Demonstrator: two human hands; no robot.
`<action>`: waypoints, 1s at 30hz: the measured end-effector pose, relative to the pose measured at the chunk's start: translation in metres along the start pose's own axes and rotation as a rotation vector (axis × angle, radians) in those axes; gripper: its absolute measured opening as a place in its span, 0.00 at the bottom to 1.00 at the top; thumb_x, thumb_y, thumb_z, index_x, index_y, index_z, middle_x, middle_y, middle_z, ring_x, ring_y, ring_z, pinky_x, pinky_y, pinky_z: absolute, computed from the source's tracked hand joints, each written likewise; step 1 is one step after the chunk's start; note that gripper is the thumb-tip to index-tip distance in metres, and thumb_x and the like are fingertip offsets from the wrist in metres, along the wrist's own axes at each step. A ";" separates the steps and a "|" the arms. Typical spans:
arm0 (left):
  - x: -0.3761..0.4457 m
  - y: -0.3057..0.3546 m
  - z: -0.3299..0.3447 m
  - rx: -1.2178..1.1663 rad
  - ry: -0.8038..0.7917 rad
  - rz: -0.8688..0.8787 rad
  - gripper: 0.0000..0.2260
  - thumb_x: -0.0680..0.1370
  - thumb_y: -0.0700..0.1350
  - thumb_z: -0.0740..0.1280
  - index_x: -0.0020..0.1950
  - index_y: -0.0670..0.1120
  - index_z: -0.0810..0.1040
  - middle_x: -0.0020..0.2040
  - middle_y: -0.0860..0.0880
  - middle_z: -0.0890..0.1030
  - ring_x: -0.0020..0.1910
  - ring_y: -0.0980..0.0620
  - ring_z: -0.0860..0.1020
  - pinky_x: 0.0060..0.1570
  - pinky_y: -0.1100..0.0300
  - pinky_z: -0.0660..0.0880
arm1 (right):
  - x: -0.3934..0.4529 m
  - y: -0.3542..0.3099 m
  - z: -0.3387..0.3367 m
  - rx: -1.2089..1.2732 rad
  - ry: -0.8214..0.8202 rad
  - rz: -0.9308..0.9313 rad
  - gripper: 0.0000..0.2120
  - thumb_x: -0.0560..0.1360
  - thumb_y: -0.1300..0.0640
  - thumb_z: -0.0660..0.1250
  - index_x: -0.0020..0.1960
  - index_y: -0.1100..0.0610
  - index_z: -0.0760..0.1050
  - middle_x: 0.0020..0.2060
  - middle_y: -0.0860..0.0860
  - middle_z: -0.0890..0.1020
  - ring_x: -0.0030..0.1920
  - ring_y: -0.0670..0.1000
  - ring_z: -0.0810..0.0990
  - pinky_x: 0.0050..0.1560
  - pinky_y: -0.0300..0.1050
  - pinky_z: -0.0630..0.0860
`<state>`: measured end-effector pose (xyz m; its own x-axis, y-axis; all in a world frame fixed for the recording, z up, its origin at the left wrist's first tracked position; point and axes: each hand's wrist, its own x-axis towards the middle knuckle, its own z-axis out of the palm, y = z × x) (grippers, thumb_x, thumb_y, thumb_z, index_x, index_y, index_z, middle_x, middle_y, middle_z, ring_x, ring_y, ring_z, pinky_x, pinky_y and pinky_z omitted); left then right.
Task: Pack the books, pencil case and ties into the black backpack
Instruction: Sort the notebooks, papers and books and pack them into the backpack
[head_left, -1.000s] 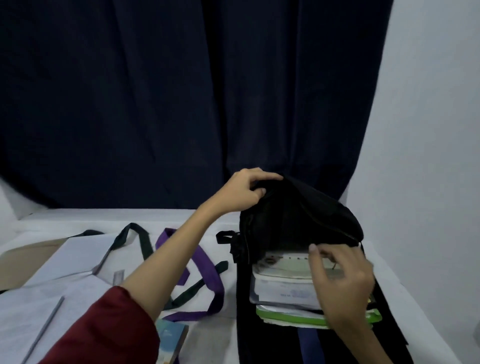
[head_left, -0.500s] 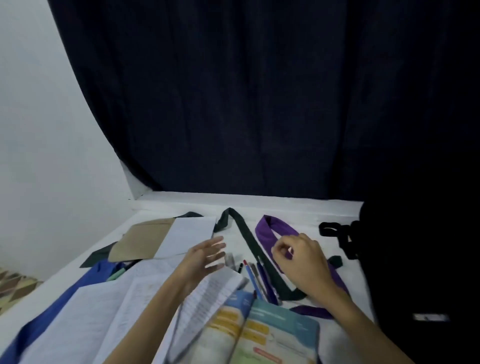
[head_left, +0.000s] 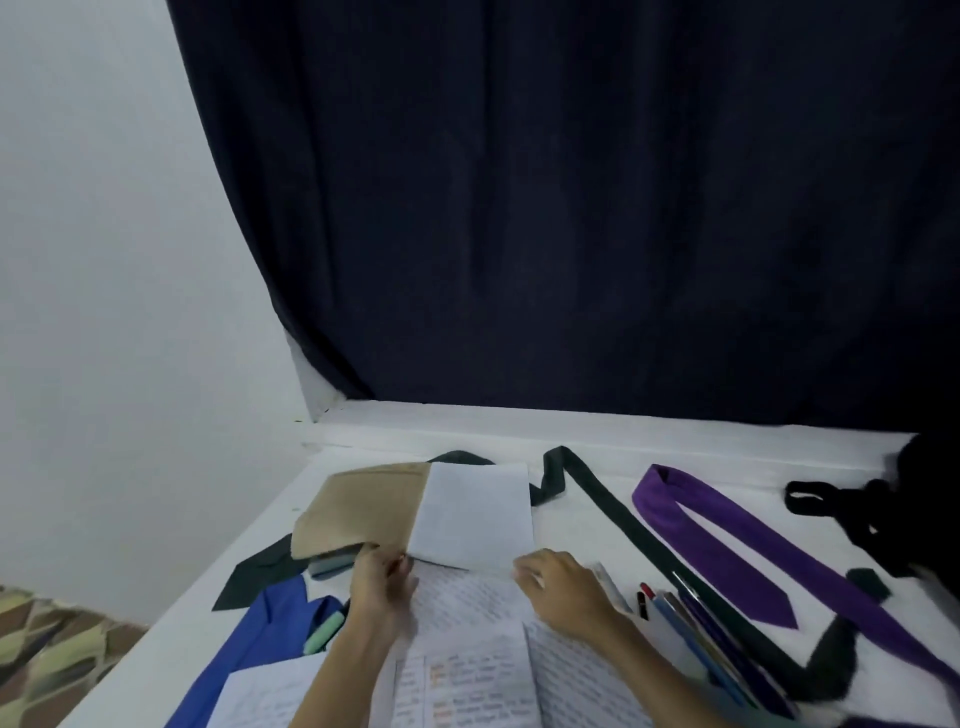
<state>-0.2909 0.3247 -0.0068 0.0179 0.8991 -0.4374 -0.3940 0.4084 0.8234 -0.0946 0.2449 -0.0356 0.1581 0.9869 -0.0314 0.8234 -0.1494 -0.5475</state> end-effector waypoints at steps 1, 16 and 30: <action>0.005 0.003 -0.002 0.090 -0.014 0.078 0.15 0.75 0.29 0.55 0.40 0.47 0.73 0.36 0.46 0.70 0.31 0.52 0.70 0.32 0.61 0.66 | 0.002 0.001 0.002 0.034 0.018 0.014 0.16 0.81 0.49 0.54 0.55 0.57 0.77 0.54 0.48 0.78 0.56 0.52 0.74 0.55 0.47 0.72; 0.069 0.026 0.012 1.071 -0.170 0.125 0.29 0.73 0.39 0.72 0.71 0.40 0.66 0.59 0.42 0.78 0.56 0.44 0.78 0.56 0.50 0.77 | 0.054 -0.002 -0.021 0.969 0.147 0.622 0.07 0.71 0.64 0.71 0.37 0.63 0.74 0.26 0.55 0.76 0.24 0.50 0.71 0.26 0.41 0.68; -0.043 0.131 0.068 1.035 -0.634 0.867 0.20 0.80 0.36 0.61 0.54 0.63 0.76 0.49 0.67 0.80 0.53 0.64 0.77 0.51 0.71 0.71 | -0.019 -0.021 -0.120 0.838 0.490 0.281 0.29 0.66 0.55 0.77 0.64 0.48 0.71 0.57 0.48 0.75 0.55 0.50 0.75 0.50 0.44 0.73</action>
<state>-0.2809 0.3502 0.1444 0.6187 0.7209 0.3123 0.3148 -0.5917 0.7421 -0.0492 0.2224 0.0766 0.6488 0.7610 -0.0060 0.1034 -0.0959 -0.9900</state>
